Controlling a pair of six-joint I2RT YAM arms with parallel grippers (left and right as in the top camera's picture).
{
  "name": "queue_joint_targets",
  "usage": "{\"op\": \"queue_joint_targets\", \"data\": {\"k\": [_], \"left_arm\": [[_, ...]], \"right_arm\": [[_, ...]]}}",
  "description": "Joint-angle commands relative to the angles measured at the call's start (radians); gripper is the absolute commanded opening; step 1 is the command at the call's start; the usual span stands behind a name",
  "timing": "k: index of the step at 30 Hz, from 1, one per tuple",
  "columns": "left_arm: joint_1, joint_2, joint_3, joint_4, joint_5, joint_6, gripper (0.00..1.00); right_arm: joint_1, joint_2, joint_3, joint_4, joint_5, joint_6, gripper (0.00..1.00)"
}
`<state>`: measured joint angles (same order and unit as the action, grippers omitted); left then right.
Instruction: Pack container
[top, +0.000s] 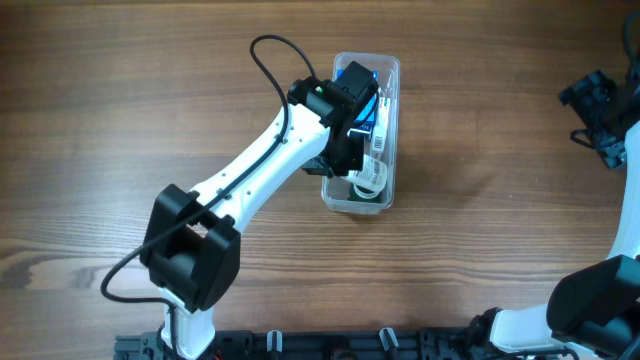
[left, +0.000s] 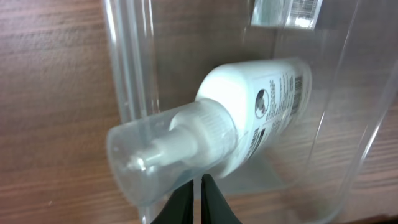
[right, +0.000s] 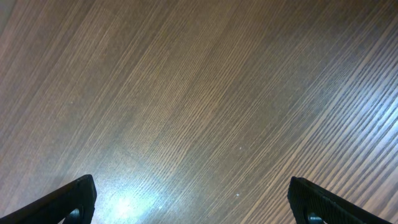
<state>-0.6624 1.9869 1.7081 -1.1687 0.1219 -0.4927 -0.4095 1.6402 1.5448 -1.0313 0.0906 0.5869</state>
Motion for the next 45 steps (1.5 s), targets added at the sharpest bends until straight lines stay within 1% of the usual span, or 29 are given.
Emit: {"op": "queue_joint_targets", "data": {"k": [1, 6, 19, 20, 21, 22, 23, 26, 29, 30, 31, 32, 35, 42, 45], "left_arm": [[0.006, 0.025, -0.004, 0.038, -0.019, -0.012, 0.06], [0.006, 0.026, -0.004, 0.101, -0.038, -0.010, 0.07], [0.007, 0.026, -0.004, 0.203, -0.039, -0.009, 0.10], [0.007, 0.026, -0.004, 0.205, -0.039, -0.009, 0.11], [0.007, 0.026, -0.004, 0.204, -0.038, 0.000, 0.18], [0.006, 0.026, -0.004, 0.204, -0.037, 0.015, 0.36], [0.006, 0.026, -0.004, 0.204, -0.038, 0.018, 0.48], [0.013, 0.018, 0.003, 0.205, -0.037, 0.025, 0.76], [0.019, -0.029, 0.027, 0.203, -0.022, 0.056, 0.87], [0.019, -0.062, 0.042, 0.194, -0.023, 0.068, 0.95], [0.019, -0.093, 0.051, 0.186, -0.023, 0.071, 0.99], [0.019, -0.122, 0.056, 0.179, -0.023, 0.071, 1.00], [0.019, -0.237, 0.058, 0.138, -0.023, 0.071, 1.00], [0.019, -0.551, 0.058, -0.129, -0.023, 0.071, 1.00], [0.019, -0.631, 0.058, -0.227, -0.030, 0.069, 1.00]], "right_arm": [[-0.003, 0.011, -0.004, 0.002, 0.018, 0.016, 0.99], [-0.003, 0.011, -0.004, 0.002, 0.018, 0.016, 1.00], [-0.003, 0.011, -0.004, 0.002, 0.018, 0.016, 1.00], [-0.003, 0.011, -0.004, 0.002, 0.018, 0.016, 1.00], [-0.003, 0.011, -0.004, 0.002, 0.018, 0.016, 1.00], [-0.003, 0.011, -0.004, 0.002, 0.018, 0.016, 1.00], [-0.003, 0.011, -0.004, 0.002, 0.018, 0.016, 1.00], [-0.003, 0.011, -0.004, 0.002, 0.018, 0.016, 1.00], [-0.003, 0.011, -0.004, 0.002, 0.018, 0.016, 1.00], [-0.003, 0.011, -0.004, 0.002, 0.018, 0.016, 1.00], [-0.003, 0.011, -0.004, 0.002, 0.018, 0.016, 1.00], [-0.003, 0.011, -0.004, 0.002, 0.018, 0.016, 1.00], [-0.003, 0.011, -0.004, 0.002, 0.018, 0.016, 1.00], [-0.003, 0.011, -0.004, 0.002, 0.018, 0.016, 1.00], [-0.003, 0.011, -0.004, 0.002, 0.018, 0.016, 1.00]]}}
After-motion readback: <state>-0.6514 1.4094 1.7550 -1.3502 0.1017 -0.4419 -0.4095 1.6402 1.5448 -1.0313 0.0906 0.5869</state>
